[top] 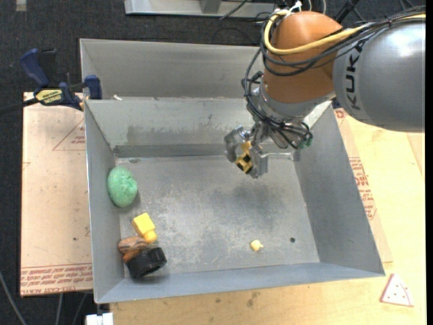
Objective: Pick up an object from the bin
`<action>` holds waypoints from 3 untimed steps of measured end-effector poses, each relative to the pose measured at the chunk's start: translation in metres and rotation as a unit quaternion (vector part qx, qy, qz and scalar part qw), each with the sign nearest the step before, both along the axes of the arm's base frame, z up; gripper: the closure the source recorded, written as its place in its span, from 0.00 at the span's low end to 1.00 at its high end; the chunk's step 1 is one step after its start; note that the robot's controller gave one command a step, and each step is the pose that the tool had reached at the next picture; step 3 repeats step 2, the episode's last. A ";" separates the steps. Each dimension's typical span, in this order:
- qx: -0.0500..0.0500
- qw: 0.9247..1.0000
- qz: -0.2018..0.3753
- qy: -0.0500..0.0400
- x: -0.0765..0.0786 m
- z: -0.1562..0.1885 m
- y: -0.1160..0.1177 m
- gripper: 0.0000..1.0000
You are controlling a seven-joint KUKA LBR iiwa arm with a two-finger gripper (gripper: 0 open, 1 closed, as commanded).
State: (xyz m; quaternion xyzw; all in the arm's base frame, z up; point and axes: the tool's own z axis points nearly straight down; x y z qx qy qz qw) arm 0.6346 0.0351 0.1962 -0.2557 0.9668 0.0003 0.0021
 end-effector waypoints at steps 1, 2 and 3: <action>0.000 1.000 0.000 0.000 0.000 0.000 0.000 1.00; 0.000 1.000 0.011 0.000 0.015 0.106 0.022 1.00; 0.000 1.000 0.011 0.000 0.015 0.106 0.022 1.00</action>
Offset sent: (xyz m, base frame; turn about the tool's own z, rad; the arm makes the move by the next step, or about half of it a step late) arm 0.0143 0.0216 0.1058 -0.0247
